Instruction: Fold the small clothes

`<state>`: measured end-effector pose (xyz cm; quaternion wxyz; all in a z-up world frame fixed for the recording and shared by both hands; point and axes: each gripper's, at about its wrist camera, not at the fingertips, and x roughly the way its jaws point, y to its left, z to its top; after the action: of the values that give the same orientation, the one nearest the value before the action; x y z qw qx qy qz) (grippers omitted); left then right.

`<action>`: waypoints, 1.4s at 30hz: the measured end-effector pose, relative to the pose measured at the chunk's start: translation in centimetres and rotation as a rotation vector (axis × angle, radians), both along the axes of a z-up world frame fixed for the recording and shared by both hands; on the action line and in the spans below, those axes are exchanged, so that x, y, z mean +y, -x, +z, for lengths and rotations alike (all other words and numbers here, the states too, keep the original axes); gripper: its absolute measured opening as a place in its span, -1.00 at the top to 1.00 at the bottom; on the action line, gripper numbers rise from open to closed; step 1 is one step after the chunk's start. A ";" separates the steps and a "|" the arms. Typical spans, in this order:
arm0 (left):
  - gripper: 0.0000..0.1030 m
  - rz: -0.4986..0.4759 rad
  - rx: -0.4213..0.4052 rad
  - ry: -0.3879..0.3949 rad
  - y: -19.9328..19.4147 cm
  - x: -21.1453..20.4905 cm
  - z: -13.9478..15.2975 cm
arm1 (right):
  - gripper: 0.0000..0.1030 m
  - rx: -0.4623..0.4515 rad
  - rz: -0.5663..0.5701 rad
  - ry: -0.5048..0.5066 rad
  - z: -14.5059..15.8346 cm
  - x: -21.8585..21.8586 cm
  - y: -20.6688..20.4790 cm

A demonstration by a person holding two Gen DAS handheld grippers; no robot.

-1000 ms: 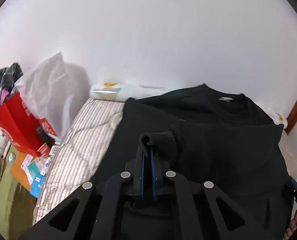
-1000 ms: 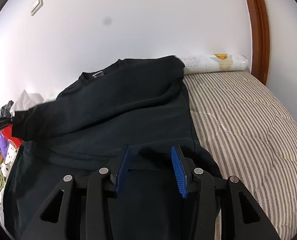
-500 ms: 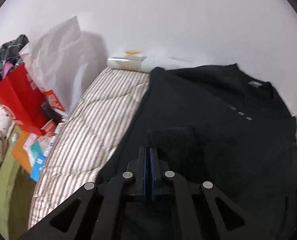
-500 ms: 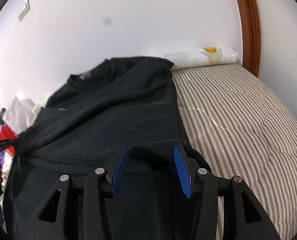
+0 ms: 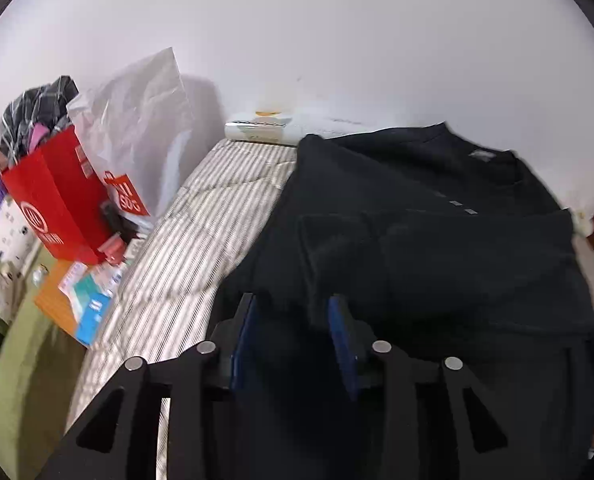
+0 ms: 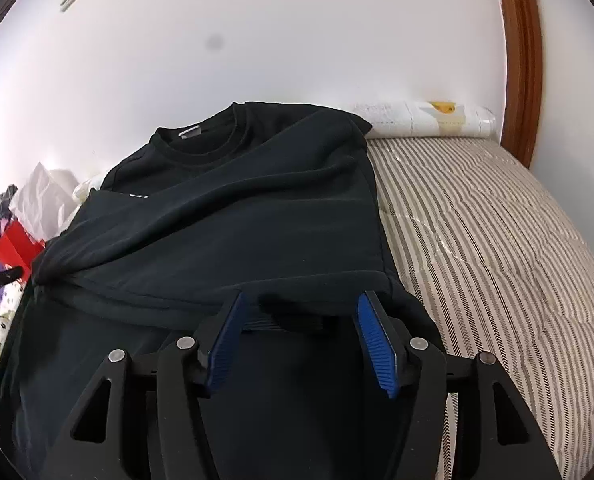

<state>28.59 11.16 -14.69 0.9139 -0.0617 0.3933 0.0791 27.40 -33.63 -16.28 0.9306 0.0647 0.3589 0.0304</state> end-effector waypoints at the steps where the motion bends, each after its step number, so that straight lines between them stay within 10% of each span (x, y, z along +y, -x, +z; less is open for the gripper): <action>1: 0.33 -0.006 -0.009 0.014 0.5 -0.2 0.3 | -0.13 -0.007 -0.005 0.013 0.1 0.2 0.2; 9: 0.32 -0.081 -0.044 0.098 4.5 -1.4 2.7 | -0.32 -0.022 -0.034 -0.097 2.5 0.1 4.0; 20: 0.32 -0.117 -0.080 0.169 9.5 -2.0 4.4 | -0.47 -0.079 -0.063 0.072 5.2 2.3 12.4; 42: 0.05 -0.176 -0.033 0.085 16.1 0.9 1.2 | -0.47 -0.081 -0.003 0.076 6.3 8.7 14.8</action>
<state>12.47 12.07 -13.51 0.9203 -0.0670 0.3850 -0.0192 12.62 -24.89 -9.96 0.9463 0.0288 0.3216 0.0179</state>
